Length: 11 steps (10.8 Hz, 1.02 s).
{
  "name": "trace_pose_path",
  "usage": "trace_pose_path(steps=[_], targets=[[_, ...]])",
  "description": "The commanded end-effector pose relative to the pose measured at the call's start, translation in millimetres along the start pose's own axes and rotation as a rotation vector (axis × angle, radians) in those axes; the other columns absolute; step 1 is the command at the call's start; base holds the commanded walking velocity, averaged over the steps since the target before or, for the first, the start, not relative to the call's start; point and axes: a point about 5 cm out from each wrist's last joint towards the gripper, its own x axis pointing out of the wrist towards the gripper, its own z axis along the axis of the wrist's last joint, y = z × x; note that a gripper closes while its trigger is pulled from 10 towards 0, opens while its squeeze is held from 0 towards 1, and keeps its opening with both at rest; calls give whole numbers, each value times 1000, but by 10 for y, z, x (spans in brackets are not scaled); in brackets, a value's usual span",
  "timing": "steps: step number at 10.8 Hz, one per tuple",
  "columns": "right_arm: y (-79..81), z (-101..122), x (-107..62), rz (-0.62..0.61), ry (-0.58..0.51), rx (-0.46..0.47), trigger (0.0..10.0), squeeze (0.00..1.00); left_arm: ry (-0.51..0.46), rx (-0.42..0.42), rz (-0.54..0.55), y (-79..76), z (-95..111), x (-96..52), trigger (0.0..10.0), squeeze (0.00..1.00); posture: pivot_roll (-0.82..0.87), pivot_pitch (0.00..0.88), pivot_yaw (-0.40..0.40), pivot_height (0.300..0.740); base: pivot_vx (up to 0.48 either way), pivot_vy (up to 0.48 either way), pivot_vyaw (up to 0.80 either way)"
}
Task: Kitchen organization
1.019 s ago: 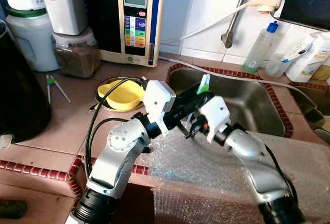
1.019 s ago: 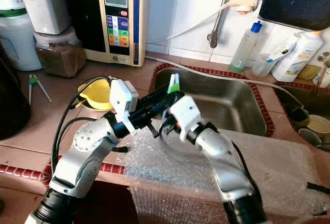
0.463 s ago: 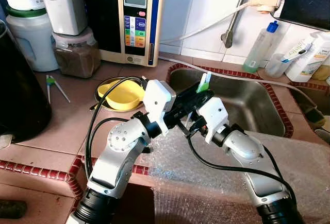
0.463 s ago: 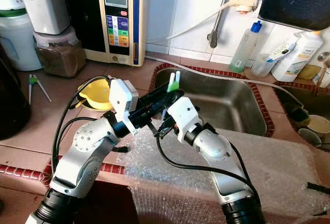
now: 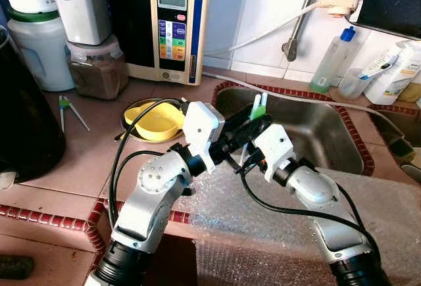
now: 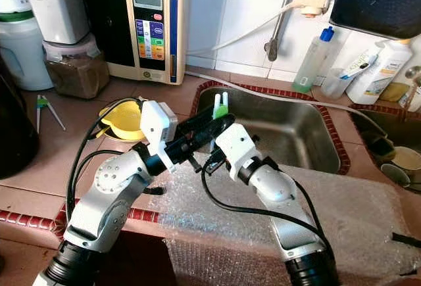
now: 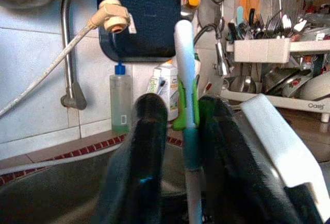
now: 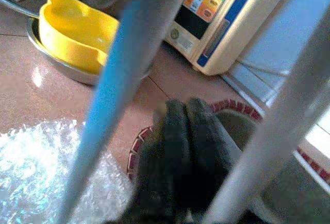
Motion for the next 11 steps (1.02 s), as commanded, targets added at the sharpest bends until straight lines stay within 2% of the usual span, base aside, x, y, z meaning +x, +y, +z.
trace_pose_path(steps=[1, 3, 5, 8, 11], targets=[[-100, 24, 0, -37, -2, -29, 0, 0, 44, -26, -57, -80, -79, 2, 10000, 1000, 113, 0, -83, 740, 0, 0, 0], [-164, -20, -26, -63, 24, -52, 0, 0, 84, -31, -122, -129, -91, -62, 10000, 1000, 117, 0, -82, 740, 0, 0, 0], [-264, -69, -53, -103, 51, -70, 0, 0, 133, -37, -161, -87, -106, -177, 10000, 1000, 119, 0, -80, 740, 0, 0, 0], [-329, -102, -91, -141, 64, -82, 0, 0, 146, 4, -114, -1, -94, -252, 10000, 1000, 120, 0, -76, 740, 0, 0, 0], [-453, -123, -128, -181, 76, -110, 0, 0, 193, 40, -76, 117, -113, -451, 10000, 1000, 124, 0, -77, 740, 0, 0, 0]])
